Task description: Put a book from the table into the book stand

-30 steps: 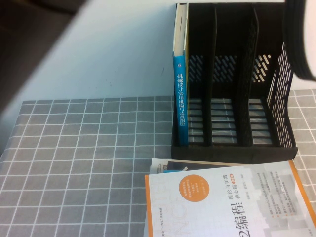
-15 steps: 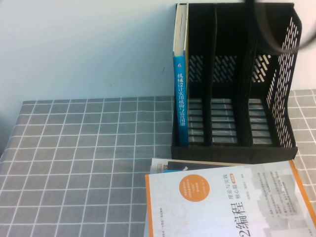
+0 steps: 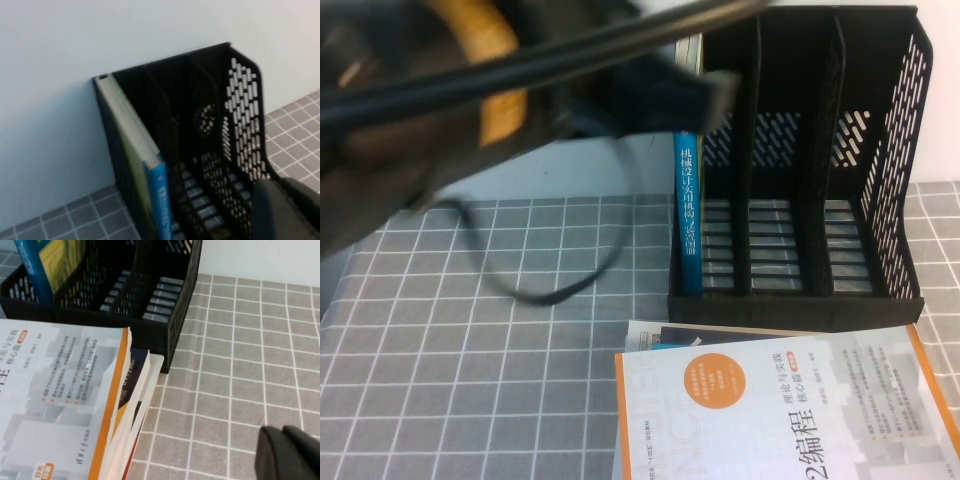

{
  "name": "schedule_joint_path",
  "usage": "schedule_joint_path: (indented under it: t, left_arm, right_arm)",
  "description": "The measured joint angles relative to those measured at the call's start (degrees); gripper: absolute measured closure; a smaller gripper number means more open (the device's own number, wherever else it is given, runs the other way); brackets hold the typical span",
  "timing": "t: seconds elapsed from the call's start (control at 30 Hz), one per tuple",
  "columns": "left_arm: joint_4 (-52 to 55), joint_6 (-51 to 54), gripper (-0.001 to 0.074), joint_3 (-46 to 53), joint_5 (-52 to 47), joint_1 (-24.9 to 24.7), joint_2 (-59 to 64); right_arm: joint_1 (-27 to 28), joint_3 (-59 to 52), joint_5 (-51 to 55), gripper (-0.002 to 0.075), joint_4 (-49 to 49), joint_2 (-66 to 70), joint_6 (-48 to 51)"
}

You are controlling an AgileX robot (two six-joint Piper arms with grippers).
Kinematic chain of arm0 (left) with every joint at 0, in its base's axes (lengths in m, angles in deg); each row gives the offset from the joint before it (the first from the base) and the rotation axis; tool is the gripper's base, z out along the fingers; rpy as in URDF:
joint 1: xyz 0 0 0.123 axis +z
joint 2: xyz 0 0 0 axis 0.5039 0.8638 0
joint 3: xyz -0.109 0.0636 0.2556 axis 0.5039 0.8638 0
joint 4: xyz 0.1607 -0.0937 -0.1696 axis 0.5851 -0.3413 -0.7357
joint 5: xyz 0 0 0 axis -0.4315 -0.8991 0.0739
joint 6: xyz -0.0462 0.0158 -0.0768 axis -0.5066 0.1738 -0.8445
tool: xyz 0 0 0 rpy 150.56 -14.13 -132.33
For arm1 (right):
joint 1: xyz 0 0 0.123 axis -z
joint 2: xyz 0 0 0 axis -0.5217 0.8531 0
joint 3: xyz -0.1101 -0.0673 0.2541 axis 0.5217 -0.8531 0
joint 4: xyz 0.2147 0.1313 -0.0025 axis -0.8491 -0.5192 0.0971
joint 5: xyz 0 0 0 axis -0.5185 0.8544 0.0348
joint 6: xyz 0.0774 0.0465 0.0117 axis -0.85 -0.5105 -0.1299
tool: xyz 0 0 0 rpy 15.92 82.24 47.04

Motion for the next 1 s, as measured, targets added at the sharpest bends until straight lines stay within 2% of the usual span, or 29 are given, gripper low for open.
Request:
schedule_joint_path:
  t: [0.17, 0.4, 0.67, 0.87, 1.0]
  left_arm:
    - [1.67, -8.06, 0.0737, 13.1, 4.4, 7.17, -9.13]
    - [2.52, -11.52, 0.0737, 27.83, 13.12, 17.18, -22.6]
    - [2.96, -17.93, 0.0737, 46.97, 23.84, 33.25, -39.09]
    - [1.39, -20.4, 0.0737, 56.54, 25.65, 44.28, -47.39]
    - [-0.49, -21.52, 0.0737, 59.47, 25.88, 51.21, -51.34]
  right_arm:
    - [0.0, 0.0, 0.0, 0.0727, 0.0, 0.0, 0.0]
    - [0.0, 0.0, 0.0, 0.0727, 0.0, 0.0, 0.0]
    - [0.0, 0.0, 0.0, 0.0727, 0.0, 0.0, 0.0]
    - [0.0, 0.0, 0.0, 0.0727, 0.0, 0.0, 0.0]
    - [0.0, 0.0, 0.0, 0.0727, 0.0, 0.0, 0.0]
